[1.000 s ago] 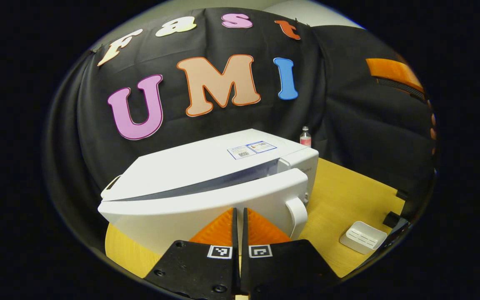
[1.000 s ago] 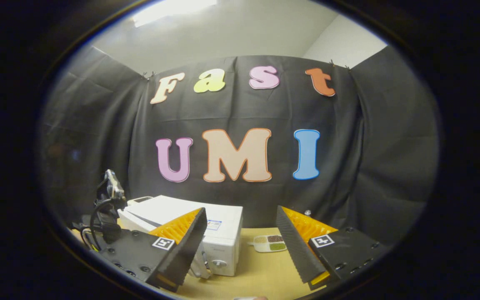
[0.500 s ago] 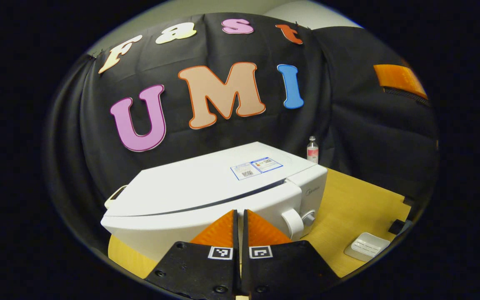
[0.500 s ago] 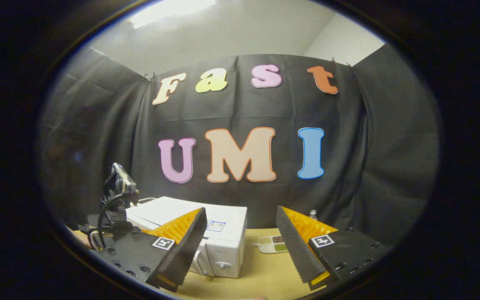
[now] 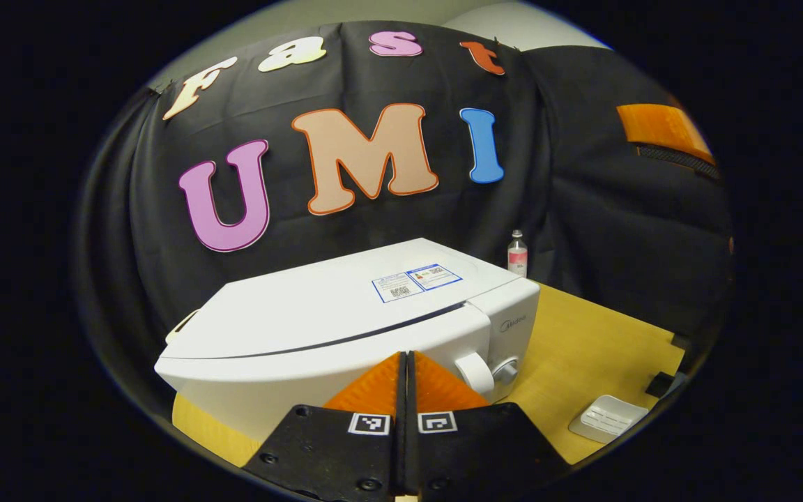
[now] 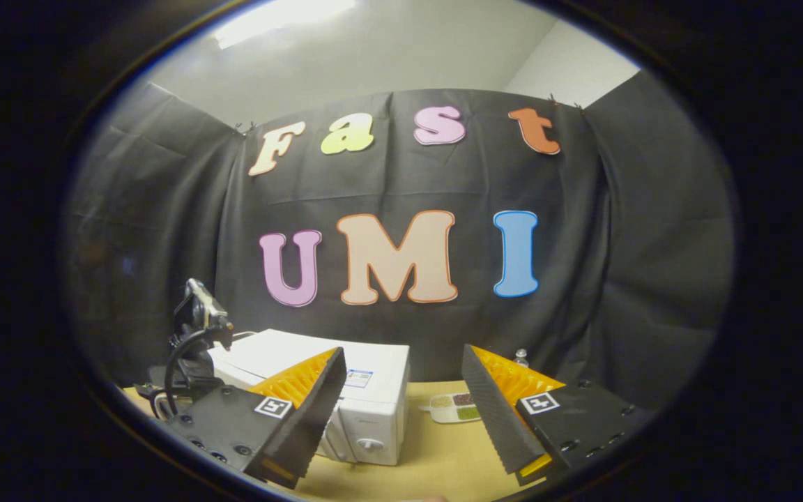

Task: Open the microwave oven with the left hand, put the food in, and close the microwave oven.

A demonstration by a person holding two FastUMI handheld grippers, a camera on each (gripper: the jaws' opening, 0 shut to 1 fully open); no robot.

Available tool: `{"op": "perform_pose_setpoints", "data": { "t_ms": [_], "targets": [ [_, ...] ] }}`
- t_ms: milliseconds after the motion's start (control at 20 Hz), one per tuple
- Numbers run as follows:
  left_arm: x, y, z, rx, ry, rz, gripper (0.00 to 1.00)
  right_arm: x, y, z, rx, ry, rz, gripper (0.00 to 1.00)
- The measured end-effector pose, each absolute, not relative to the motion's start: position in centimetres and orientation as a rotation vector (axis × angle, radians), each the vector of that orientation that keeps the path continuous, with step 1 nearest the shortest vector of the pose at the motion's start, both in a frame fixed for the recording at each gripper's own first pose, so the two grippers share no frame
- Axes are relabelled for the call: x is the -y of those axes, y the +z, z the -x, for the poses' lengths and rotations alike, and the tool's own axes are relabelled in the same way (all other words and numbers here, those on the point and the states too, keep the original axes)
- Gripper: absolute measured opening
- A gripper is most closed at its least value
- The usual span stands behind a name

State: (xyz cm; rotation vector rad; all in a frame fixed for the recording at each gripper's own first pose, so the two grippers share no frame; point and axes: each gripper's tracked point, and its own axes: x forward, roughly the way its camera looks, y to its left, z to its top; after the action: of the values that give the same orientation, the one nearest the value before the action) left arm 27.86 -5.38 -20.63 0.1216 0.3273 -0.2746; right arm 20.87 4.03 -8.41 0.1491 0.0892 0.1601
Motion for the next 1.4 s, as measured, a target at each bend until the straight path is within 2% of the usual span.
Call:
{"op": "perform_pose_setpoints", "data": {
  "t_ms": [150,250,400,550,650,800,900,1400],
  "targets": [
    [5.6,-21.1,-28.8,-0.335,-0.254,-0.126,0.01,-3.8,-8.5,-20.9,-0.096,0.155,-0.167,0.97],
    [6.8,-24.1,-27.9,-0.452,-0.275,-0.041,0.01,-3.7,-8.4,-20.8,-0.088,0.153,-0.161,0.97],
    [6.1,-25.6,-27.5,-0.51,-0.239,-0.022,0.01,-2.6,-8.3,-20.5,-0.082,0.137,-0.141,0.96],
    [5.6,-25.0,-27.5,-0.489,-0.236,-0.049,0.01,-1.7,-8.6,-20.0,-0.092,0.119,-0.15,0.96],
    [3.8,-23.7,-27.3,-0.458,-0.184,-0.079,0.01,-1.8,-8.8,-20.1,-0.102,0.115,-0.164,0.96],
    [2.0,-20.8,-26.1,-0.386,-0.154,-0.047,0.0,-2.8,-8.6,-20.2,-0.097,0.13,-0.159,0.96],
    [0.4,-19.8,-24.6,-0.39,-0.136,-0.014,0.01,-3.7,-8.9,-20.4,-0.099,0.146,-0.148,0.96],
    [-8.6,-8.8,-19.9,-0.181,0.005,-0.008,0.01,-8.0,-10.0,-20.2,-0.13,0.217,-0.146,0.97]
  ]
}}
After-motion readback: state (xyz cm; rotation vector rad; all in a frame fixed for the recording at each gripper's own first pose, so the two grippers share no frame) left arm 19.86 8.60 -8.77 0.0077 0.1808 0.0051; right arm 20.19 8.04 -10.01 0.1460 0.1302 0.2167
